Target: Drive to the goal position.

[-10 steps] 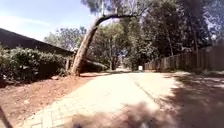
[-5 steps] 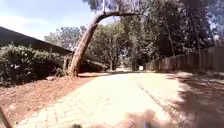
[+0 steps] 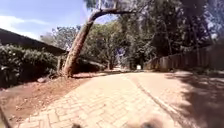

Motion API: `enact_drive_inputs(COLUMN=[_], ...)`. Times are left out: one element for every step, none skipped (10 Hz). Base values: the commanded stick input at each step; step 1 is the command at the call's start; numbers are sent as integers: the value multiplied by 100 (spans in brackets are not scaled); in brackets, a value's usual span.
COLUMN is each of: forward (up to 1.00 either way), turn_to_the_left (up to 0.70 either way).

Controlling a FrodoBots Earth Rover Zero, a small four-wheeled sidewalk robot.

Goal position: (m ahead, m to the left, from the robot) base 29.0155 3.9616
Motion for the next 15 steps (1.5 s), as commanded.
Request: enact_drive_inputs(forward=[70,70,70,70,70,70,70,70,70,70,70,70,70,70,70], turn_to_the_left=[-35,-35,-20,-3,0,0,0,0,0,0,-28,-32,-28,-12,0])
